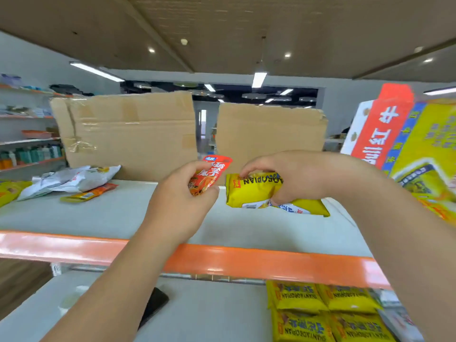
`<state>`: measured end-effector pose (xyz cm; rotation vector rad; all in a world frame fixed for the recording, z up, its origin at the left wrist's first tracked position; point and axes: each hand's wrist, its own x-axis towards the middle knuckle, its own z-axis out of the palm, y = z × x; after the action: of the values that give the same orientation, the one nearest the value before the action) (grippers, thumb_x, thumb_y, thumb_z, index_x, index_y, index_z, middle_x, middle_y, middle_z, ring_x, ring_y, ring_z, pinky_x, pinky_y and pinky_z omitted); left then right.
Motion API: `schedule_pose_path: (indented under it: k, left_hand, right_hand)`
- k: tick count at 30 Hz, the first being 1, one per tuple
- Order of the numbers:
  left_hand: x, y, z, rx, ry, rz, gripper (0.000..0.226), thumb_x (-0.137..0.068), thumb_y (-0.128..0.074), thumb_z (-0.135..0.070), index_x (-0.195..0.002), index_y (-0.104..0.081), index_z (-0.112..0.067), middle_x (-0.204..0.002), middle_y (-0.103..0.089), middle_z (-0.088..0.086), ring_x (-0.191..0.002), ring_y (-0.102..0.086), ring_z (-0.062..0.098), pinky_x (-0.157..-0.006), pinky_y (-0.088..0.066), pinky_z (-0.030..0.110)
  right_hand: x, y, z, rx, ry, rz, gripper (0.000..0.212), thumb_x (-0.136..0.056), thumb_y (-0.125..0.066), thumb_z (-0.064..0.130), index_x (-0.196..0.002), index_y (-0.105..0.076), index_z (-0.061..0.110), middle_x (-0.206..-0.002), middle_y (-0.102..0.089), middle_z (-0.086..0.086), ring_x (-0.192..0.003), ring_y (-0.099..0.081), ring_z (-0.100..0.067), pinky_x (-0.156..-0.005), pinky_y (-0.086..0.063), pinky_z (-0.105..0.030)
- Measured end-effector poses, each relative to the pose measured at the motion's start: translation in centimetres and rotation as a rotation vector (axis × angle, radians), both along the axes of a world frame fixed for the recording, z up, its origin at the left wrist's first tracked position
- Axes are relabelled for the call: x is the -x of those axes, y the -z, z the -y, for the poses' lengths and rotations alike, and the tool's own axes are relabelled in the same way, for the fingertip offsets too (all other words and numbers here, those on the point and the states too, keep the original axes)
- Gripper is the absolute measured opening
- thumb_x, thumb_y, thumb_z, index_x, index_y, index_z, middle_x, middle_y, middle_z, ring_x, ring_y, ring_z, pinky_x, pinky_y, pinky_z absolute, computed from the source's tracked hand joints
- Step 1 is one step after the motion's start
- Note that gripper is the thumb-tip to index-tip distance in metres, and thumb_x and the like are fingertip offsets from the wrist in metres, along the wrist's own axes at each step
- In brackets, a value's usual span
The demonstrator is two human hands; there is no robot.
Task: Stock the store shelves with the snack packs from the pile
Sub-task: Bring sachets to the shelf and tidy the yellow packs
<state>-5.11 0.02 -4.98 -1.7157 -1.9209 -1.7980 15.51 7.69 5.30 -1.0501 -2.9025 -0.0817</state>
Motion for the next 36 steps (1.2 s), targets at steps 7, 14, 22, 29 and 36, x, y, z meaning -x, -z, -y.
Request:
schedule_pose_path:
  k: [7, 14, 22, 29, 36]
  left_hand:
    - [-17.8, 0.7, -2.5, 0.039, 0.296, -0.014, 0.033, -0.086, -0.073, -0.031, -0.113, -0.065, -0.047, -0.089, -0.069, -0.025, -0.071, -0.061, 0.0, -0.064, -0.043, 0.024]
    - [-31.9, 3.4, -0.7, 0.069, 0.538, -0.068, 0.039, -0.085, -0.074, -0.027, -0.116, -0.065, -0.048, -0.09, -0.068, -0.018, -0.069, -0.061, -0.001, -0.063, -0.043, 0.019]
    - [-37.4, 9.4, 0.6, 0.17, 0.658, -0.245, 0.047, -0.084, -0.078, -0.028, -0.125, -0.062, -0.045, -0.116, -0.061, -0.026, -0.1, -0.056, -0.01, -0.082, -0.038, 0.006]
    - [-34.4, 15.3, -0.4, 0.33, 0.572, -0.112, 0.044, -0.086, -0.077, -0.028, -0.122, -0.062, -0.047, -0.117, -0.061, -0.024, -0.097, -0.059, -0.007, -0.076, -0.044, 0.009]
    - [-28.4, 20.8, -2.6, 0.423, 0.455, 0.04, 0.042, -0.086, -0.077, -0.026, -0.12, -0.063, -0.046, -0.11, -0.065, -0.022, -0.084, -0.063, -0.005, -0.069, -0.048, 0.018]
  right_hand:
    - [-20.8, 2.3, 3.8, 0.017, 0.272, -0.099, 0.072, -0.081, -0.076, 0.021, -0.132, -0.044, 0.06, -0.128, -0.058, 0.018, -0.107, -0.059, -0.014, -0.091, -0.052, -0.04]
    - [-35.9, 6.3, 8.5, 0.055, 0.484, -0.113, 0.071, -0.08, -0.076, 0.023, -0.128, -0.043, 0.062, -0.124, -0.058, 0.017, -0.097, -0.057, -0.011, -0.08, -0.051, -0.031]
    - [-42.4, 11.0, 10.0, 0.13, 0.514, -0.149, 0.066, -0.079, -0.071, 0.012, -0.127, -0.052, 0.054, -0.117, -0.066, 0.018, -0.101, -0.063, -0.011, -0.086, -0.054, -0.033]
    - [-40.6, 16.0, 6.9, 0.216, 0.496, -0.094, 0.069, -0.084, -0.063, 0.008, -0.136, -0.048, 0.052, -0.128, -0.06, 0.018, -0.103, -0.058, -0.011, -0.079, -0.048, -0.021]
    - [-33.2, 22.0, -0.2, 0.274, 0.452, -0.054, 0.077, -0.084, -0.059, 0.005, -0.135, -0.043, 0.06, -0.14, -0.055, 0.015, -0.1, -0.062, -0.016, -0.075, -0.056, -0.034]
